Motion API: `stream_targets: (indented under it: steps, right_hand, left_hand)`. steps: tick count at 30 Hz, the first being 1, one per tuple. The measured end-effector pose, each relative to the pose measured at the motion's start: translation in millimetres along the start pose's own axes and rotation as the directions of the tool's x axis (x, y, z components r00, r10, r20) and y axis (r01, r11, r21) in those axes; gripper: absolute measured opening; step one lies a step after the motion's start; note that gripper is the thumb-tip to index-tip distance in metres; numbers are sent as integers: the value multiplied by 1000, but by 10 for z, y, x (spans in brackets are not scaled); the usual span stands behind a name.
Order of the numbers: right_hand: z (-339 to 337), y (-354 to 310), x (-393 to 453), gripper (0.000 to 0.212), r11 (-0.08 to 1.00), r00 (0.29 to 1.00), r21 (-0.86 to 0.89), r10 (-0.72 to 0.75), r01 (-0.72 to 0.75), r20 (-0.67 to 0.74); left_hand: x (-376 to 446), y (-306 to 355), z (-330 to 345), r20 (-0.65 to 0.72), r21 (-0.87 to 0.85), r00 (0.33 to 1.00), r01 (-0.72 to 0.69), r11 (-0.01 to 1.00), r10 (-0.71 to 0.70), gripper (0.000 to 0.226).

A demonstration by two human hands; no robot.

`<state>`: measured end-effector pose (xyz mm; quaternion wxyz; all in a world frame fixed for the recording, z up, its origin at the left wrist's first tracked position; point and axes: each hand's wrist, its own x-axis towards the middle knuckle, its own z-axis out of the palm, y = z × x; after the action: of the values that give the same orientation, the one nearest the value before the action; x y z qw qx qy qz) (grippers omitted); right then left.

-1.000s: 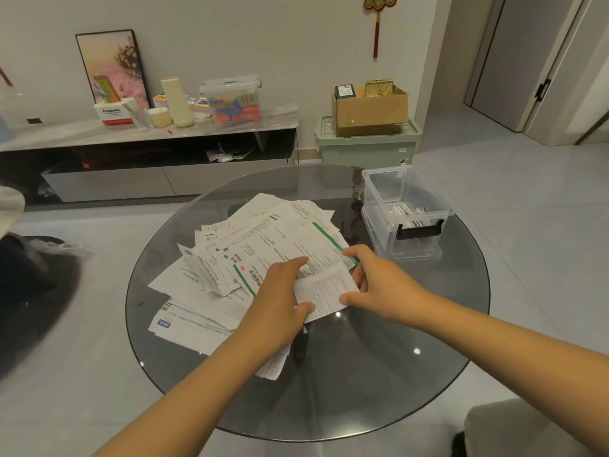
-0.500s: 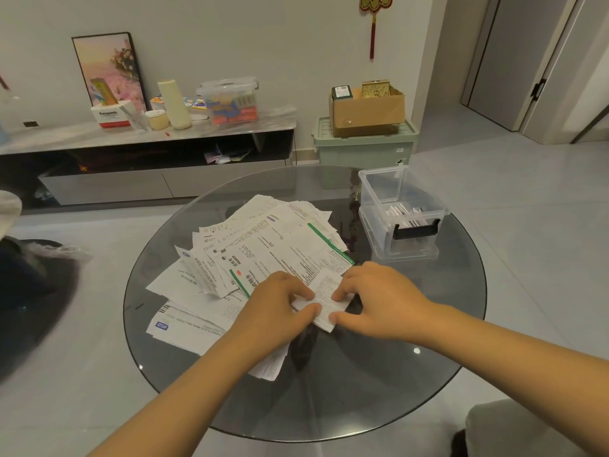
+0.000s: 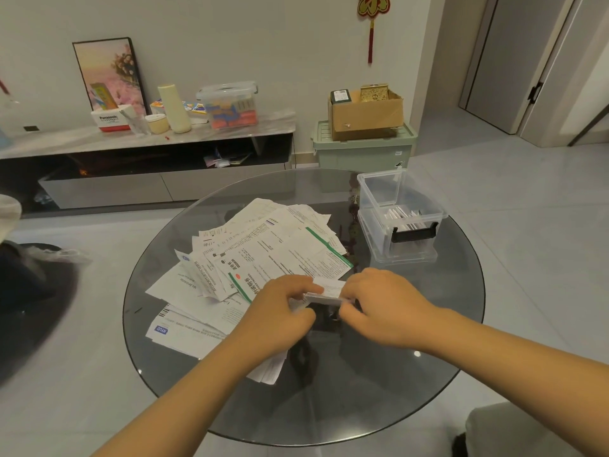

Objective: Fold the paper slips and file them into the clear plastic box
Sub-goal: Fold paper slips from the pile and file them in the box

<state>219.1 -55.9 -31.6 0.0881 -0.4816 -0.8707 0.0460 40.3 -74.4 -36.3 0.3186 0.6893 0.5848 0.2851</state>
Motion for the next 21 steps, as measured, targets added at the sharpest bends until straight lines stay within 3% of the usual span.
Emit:
stream_targets:
  steps: [4, 8, 11, 14, 21]
  right_hand:
    - [12, 55, 40, 30, 988, 995, 121, 96, -99, 32]
    - [58, 115, 107, 26, 978, 983, 139, 139, -156, 122]
    - [85, 146, 152, 29, 975, 974, 124, 165, -185, 155]
    - [108, 179, 180, 39, 969, 964, 104, 206, -225, 166]
    - [134, 211, 175, 54, 940, 967, 231, 236, -253, 96]
  left_hand:
    - [10, -32, 74, -21, 109, 993, -112, 988, 115, 22]
    - [51, -164, 160, -57, 321, 975, -185, 929, 215, 56]
    - [77, -178, 176, -53, 400, 921, -335, 853, 387, 34]
    - [95, -209, 196, -48, 408, 916, -347, 845, 399, 23]
    - [97, -188, 132, 74, 546, 901, -394, 739, 427, 36]
